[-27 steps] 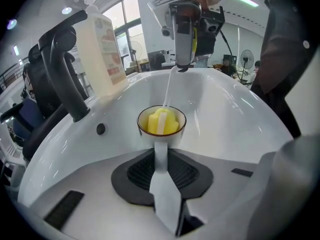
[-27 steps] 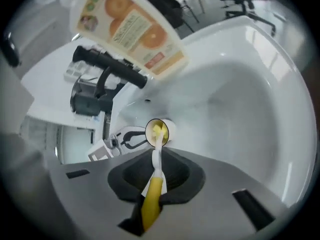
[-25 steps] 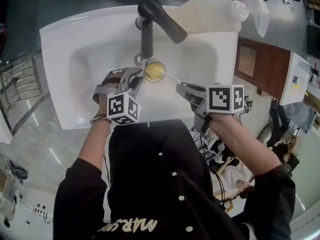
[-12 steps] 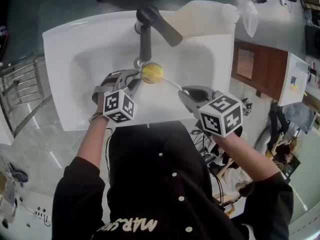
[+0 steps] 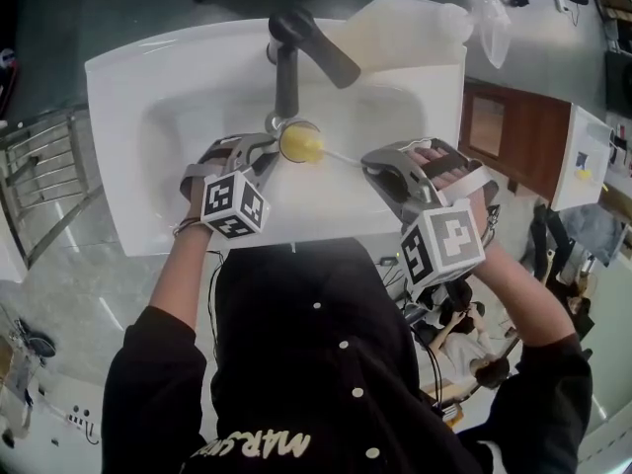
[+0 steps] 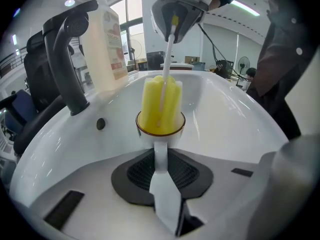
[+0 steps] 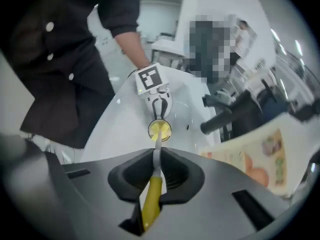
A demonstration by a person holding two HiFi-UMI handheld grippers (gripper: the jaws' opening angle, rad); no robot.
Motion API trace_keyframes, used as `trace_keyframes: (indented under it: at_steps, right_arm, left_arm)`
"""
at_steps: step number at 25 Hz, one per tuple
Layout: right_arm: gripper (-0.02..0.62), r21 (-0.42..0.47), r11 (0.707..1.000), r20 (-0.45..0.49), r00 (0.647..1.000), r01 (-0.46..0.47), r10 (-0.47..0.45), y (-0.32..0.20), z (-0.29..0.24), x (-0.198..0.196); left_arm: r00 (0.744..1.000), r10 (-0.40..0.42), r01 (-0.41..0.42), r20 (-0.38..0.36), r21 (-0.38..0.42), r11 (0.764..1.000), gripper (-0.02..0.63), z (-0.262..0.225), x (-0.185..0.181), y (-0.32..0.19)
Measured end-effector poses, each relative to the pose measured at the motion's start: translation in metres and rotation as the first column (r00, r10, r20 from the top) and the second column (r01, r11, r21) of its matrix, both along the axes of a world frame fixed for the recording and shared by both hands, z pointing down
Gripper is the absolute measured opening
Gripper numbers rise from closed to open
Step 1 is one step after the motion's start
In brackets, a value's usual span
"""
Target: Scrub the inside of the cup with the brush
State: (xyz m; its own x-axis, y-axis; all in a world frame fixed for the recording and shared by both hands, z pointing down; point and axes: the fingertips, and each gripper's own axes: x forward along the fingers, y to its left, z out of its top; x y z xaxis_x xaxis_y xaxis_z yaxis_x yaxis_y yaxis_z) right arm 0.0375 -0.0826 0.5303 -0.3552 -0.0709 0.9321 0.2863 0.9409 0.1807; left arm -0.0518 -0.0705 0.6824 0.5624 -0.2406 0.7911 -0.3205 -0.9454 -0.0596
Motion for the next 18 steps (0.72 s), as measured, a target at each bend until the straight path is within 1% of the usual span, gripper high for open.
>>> trace_keyframes:
  at_steps: [1,2,3,4,5,6,8,9,10,11,12,13,14,15,16,18]
  right_arm:
    - [0.048,0.058,0.992,-0.034,0.993,0.114,-0.113,-0.003,-0.001,-0.003]
    - [0.048,0.115,0.967,-0.07,0.973,0.226,-0.219,-0.005,-0.002,-0.007]
    - [0.048,0.165,0.93,-0.107,0.944,0.328,-0.313,-0.007,-0.002,-0.012]
    - [0.048,0.204,0.887,-0.145,0.909,0.415,-0.391,-0.008,-0.001,-0.016]
    - [0.048,0.227,0.844,-0.184,0.873,0.485,-0.452,-0.008,0.002,-0.019]
    - [0.048,0.24,0.806,-0.221,0.839,0.541,-0.497,-0.007,0.006,-0.021]
    - [0.048,0.25,0.743,-0.283,0.781,0.621,-0.557,-0.004,0.016,-0.024]
    - [0.048,0.25,0.719,-0.307,0.758,0.648,-0.576,-0.002,0.022,-0.026]
    - [0.048,0.246,0.704,-0.326,0.741,0.666,-0.587,0.0,0.028,-0.027]
    - [0.048,0.239,0.697,-0.339,0.731,0.676,-0.593,0.002,0.034,-0.029]
    - [0.048,0.231,0.697,-0.347,0.727,0.679,-0.593,0.003,0.039,-0.03]
    - [0.048,0.225,0.703,-0.348,0.73,0.674,-0.588,0.004,0.043,-0.031]
    - [0.048,0.222,0.721,-0.341,0.745,0.657,-0.574,0.004,0.045,-0.032]
    - [0.048,0.219,0.752,-0.321,0.774,0.621,-0.546,0.003,0.046,-0.034]
    - [0.048,0.209,0.8,-0.286,0.817,0.563,-0.501,0.001,0.046,-0.036]
    - [0.048,0.145,0.912,-0.202,0.914,0.385,-0.353,-0.001,0.046,-0.036]
  left_arm:
    - [1.0,0.002,-0.002,0.002,0.002,1.0,0.089,0.0,0.0,0.0]
    - [1.0,0.004,-0.004,0.005,0.004,1.0,0.089,-0.001,0.0,-0.001]
    - [1.0,0.006,-0.006,0.007,0.005,1.0,0.089,-0.001,0.001,-0.001]
    - [1.0,0.007,-0.007,0.009,0.005,1.0,0.089,-0.002,0.001,-0.002]
    - [1.0,0.007,-0.007,0.01,0.005,1.0,0.089,-0.002,0.001,-0.002]
    - [1.0,0.006,-0.006,0.011,0.002,1.0,0.091,-0.002,0.002,-0.003]
    - [1.0,0.001,-0.001,0.011,-0.004,1.0,0.089,-0.003,0.002,-0.003]
    - [1.0,0.0,0.001,0.011,-0.005,1.0,0.091,-0.003,0.002,-0.003]
    - [1.0,0.001,-0.001,0.012,-0.003,1.0,0.091,-0.003,0.003,-0.003]
    - [1.0,0.004,-0.004,0.014,0.0,1.0,0.091,-0.003,0.003,-0.003]
    - [1.0,0.006,-0.006,0.016,0.003,1.0,0.089,-0.003,0.004,-0.002]
    - [1.0,0.005,-0.005,0.018,0.004,1.0,0.089,-0.003,0.004,-0.002]
    - [1.0,0.002,-0.002,0.019,0.003,1.0,0.091,-0.003,0.005,-0.002]
    - [1.0,-0.003,0.003,0.019,0.002,1.0,0.091,-0.003,0.004,-0.002]
    - [1.0,-0.009,0.009,0.018,0.001,1.0,0.091,-0.002,0.004,-0.002]
    - [1.0,-0.017,0.017,0.019,0.002,1.0,0.091,-0.002,0.003,-0.002]
